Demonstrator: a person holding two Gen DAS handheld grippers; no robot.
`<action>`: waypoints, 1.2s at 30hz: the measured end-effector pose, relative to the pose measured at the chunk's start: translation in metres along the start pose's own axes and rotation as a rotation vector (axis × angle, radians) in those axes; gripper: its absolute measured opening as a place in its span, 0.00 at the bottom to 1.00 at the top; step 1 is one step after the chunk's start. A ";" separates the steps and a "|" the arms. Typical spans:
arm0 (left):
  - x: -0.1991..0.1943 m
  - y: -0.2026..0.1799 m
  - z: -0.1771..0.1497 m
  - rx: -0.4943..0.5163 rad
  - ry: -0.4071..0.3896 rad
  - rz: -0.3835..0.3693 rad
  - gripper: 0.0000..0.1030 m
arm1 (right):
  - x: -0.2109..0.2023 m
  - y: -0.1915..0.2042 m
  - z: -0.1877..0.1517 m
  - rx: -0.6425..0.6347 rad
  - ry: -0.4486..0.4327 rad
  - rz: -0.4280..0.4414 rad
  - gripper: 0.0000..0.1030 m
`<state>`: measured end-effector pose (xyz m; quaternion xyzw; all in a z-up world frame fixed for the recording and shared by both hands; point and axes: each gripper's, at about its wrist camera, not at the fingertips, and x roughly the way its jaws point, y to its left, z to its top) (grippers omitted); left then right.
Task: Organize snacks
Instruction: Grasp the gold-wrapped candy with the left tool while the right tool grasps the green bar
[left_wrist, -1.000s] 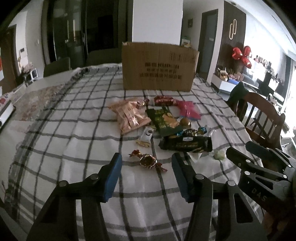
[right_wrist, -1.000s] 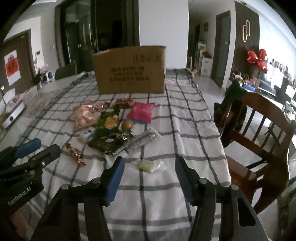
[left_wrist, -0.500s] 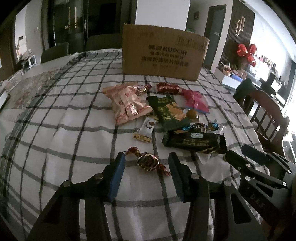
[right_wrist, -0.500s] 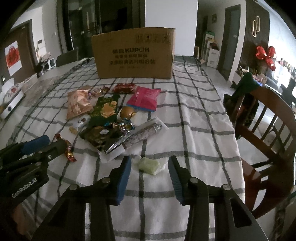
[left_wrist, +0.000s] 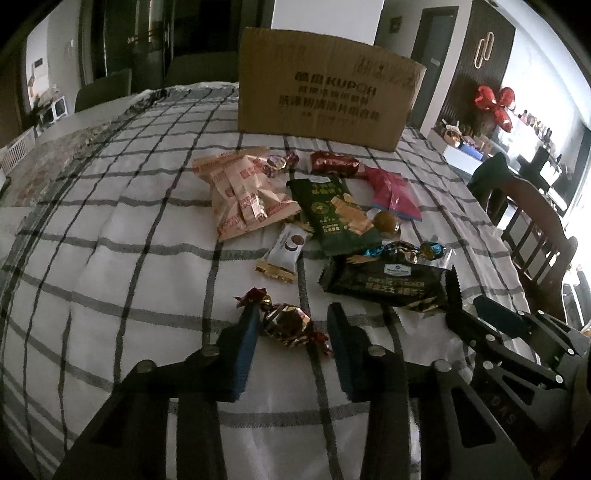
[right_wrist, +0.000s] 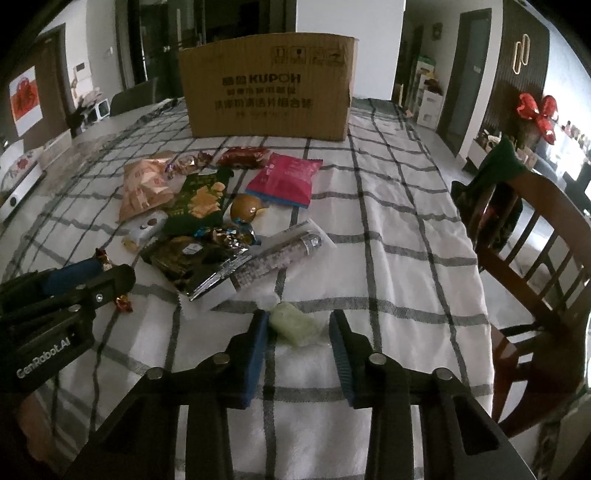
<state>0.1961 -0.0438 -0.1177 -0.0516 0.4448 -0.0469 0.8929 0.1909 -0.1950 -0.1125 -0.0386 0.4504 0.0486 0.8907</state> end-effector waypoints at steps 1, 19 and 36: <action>0.000 0.001 0.000 -0.003 0.000 -0.003 0.30 | 0.000 0.001 0.000 -0.003 -0.002 -0.003 0.30; -0.057 -0.011 0.013 0.096 -0.148 -0.028 0.28 | -0.049 0.001 0.009 0.025 -0.125 0.023 0.29; -0.103 -0.013 0.075 0.186 -0.310 -0.090 0.28 | -0.095 0.002 0.065 0.075 -0.314 0.102 0.29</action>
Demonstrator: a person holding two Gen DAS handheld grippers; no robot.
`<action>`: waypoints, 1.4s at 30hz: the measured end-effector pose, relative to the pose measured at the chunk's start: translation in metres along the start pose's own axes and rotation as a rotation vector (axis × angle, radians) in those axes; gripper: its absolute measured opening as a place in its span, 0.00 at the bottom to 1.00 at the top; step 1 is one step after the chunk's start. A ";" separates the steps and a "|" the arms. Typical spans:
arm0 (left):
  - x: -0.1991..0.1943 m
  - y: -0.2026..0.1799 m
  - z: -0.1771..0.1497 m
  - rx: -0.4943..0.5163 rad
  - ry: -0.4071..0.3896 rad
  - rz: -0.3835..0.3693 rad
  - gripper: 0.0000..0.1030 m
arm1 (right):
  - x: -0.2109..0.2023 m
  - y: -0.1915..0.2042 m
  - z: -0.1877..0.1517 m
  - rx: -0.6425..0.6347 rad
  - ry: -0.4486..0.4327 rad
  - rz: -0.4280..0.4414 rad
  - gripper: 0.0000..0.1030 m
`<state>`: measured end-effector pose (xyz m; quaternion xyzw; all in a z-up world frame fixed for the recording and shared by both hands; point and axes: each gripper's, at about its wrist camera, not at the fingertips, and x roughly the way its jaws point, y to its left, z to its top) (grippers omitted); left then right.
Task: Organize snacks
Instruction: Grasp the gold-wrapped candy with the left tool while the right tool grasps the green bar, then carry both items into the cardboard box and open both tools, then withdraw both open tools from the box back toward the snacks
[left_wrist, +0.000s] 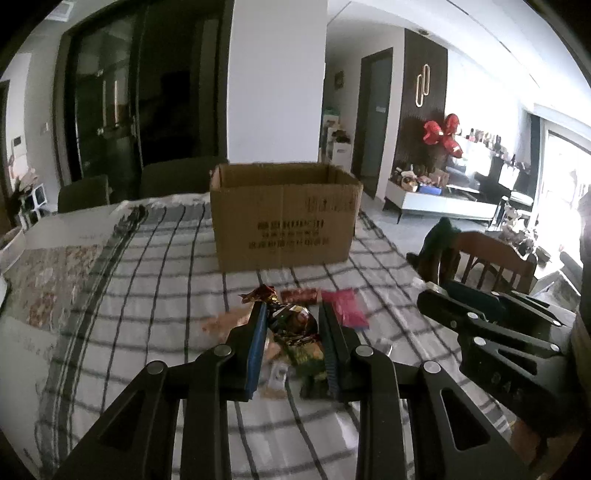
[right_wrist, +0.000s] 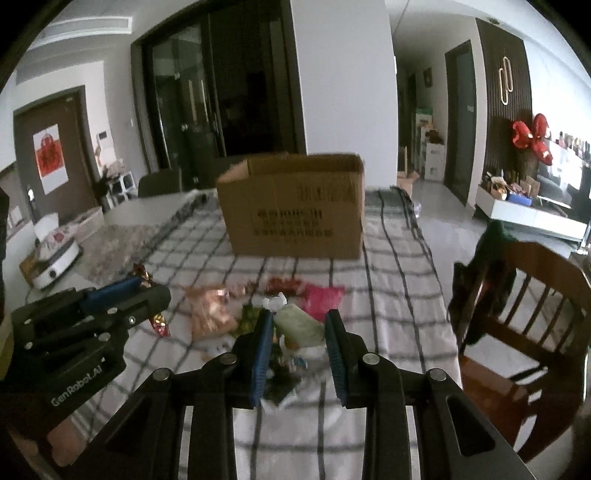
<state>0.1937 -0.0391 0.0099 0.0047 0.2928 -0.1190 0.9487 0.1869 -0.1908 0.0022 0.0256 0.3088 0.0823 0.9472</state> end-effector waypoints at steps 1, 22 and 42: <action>0.001 0.001 0.006 0.006 -0.009 -0.002 0.28 | 0.002 -0.001 0.006 0.001 -0.011 0.002 0.29; 0.071 0.037 0.143 0.083 -0.091 -0.023 0.28 | 0.073 -0.015 0.149 -0.032 -0.129 0.033 0.29; 0.194 0.064 0.197 0.028 0.108 -0.027 0.56 | 0.182 -0.044 0.198 0.001 0.017 0.012 0.32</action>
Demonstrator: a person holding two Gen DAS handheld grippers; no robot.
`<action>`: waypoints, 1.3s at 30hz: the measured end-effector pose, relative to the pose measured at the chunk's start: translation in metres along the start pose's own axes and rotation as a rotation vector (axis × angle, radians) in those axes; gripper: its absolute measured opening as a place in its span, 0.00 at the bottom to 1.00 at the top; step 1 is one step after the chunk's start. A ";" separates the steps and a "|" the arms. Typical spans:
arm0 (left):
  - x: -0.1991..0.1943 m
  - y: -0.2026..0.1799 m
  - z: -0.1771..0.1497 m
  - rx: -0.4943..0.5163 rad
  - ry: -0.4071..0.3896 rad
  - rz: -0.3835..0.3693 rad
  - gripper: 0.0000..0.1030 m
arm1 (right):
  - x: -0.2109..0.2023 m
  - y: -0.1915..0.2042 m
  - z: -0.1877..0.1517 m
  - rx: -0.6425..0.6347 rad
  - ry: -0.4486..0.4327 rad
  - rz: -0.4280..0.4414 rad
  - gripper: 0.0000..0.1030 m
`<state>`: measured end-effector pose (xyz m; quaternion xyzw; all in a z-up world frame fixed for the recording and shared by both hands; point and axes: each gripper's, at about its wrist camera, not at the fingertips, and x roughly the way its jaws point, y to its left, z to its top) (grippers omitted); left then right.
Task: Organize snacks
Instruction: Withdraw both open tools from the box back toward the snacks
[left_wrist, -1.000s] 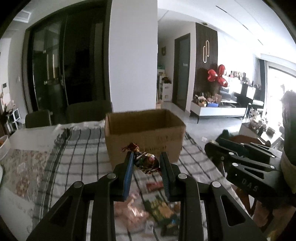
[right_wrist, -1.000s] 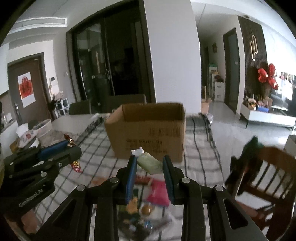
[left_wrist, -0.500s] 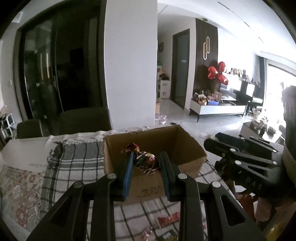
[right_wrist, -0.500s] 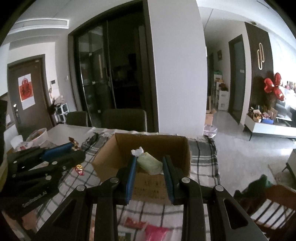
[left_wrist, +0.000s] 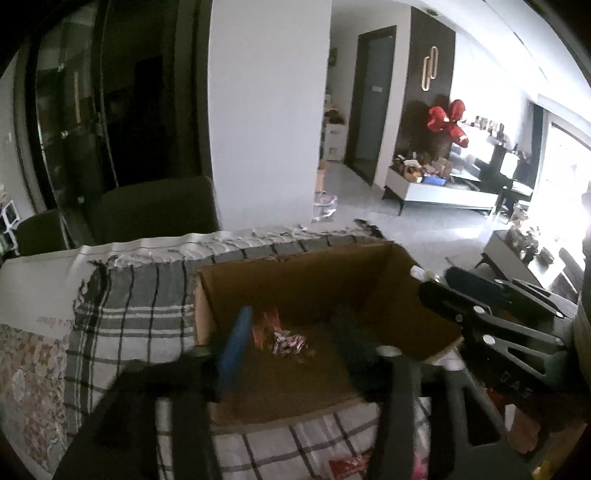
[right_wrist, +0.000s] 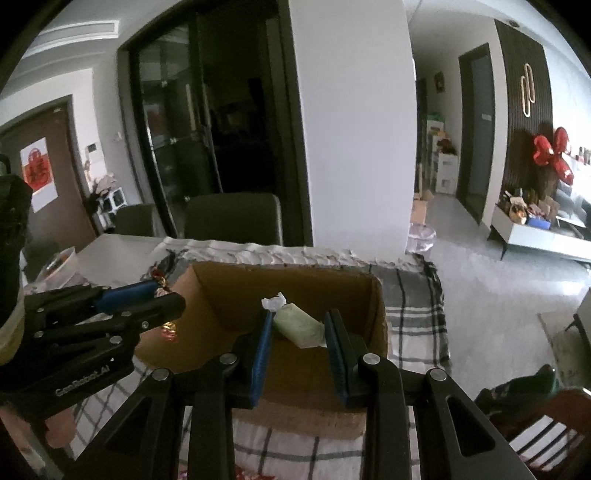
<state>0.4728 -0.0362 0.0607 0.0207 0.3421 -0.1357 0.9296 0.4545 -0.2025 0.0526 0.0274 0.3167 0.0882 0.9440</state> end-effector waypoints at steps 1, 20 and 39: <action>0.000 0.001 0.000 0.002 -0.003 0.014 0.59 | 0.003 -0.002 0.000 0.007 0.009 -0.008 0.40; -0.088 -0.016 -0.035 0.103 -0.153 0.050 0.83 | -0.059 0.009 -0.031 0.020 -0.052 -0.044 0.50; -0.086 -0.018 -0.112 0.181 0.008 0.005 0.83 | -0.068 0.025 -0.090 0.076 0.108 -0.069 0.59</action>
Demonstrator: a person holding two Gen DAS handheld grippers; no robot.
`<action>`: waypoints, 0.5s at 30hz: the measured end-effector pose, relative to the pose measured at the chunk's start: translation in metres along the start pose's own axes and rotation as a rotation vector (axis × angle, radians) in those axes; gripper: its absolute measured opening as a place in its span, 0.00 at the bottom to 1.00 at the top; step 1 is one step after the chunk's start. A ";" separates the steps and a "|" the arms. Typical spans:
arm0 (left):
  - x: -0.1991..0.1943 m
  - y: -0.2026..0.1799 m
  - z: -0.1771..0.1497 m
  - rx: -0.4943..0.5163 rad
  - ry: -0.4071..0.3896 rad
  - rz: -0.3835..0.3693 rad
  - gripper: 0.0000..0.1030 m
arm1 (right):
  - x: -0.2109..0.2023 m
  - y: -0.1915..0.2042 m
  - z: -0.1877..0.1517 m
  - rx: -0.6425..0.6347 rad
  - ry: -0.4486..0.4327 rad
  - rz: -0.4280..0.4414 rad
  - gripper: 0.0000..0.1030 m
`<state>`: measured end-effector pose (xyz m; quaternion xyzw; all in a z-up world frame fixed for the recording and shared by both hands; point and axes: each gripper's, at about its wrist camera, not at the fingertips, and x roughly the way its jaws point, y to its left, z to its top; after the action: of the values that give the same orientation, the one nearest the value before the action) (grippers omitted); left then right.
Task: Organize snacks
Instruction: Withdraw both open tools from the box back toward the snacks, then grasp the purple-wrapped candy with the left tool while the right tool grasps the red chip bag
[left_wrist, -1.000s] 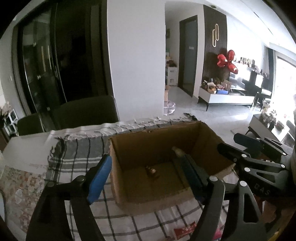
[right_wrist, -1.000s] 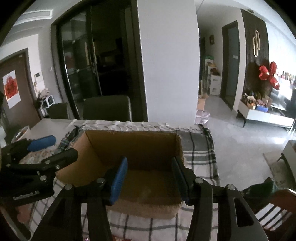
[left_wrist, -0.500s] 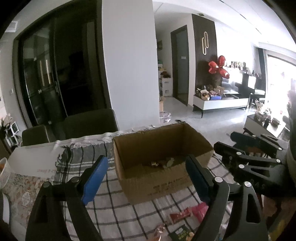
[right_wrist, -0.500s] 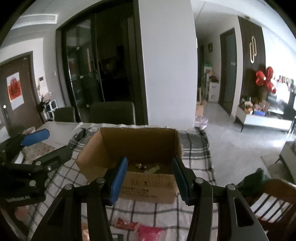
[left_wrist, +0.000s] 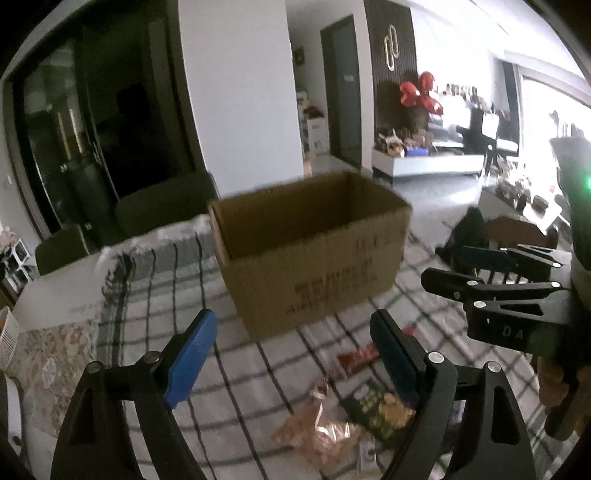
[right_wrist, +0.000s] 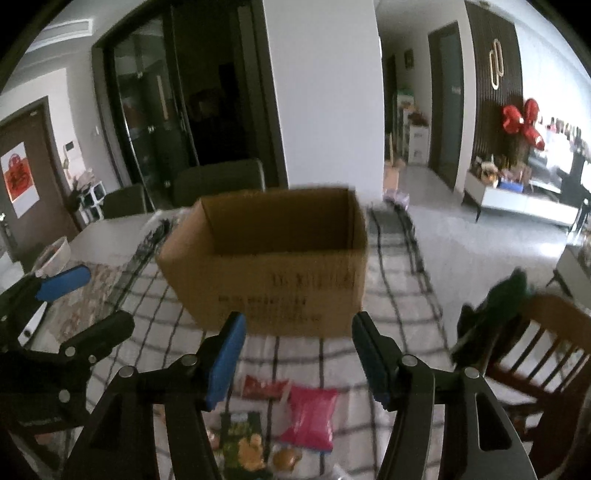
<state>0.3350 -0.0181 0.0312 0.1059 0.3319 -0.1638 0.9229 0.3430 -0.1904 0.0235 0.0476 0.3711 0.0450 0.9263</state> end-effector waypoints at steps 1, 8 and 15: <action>0.005 -0.001 -0.006 0.002 0.023 -0.005 0.82 | 0.005 0.000 -0.006 0.003 0.024 0.002 0.59; 0.035 -0.008 -0.039 0.017 0.143 -0.045 0.75 | 0.027 -0.004 -0.040 0.018 0.125 -0.019 0.59; 0.068 -0.014 -0.060 0.038 0.247 -0.083 0.65 | 0.055 -0.013 -0.070 0.046 0.237 -0.027 0.59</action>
<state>0.3445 -0.0286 -0.0597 0.1289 0.4438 -0.1938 0.8654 0.3344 -0.1925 -0.0663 0.0582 0.4797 0.0295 0.8750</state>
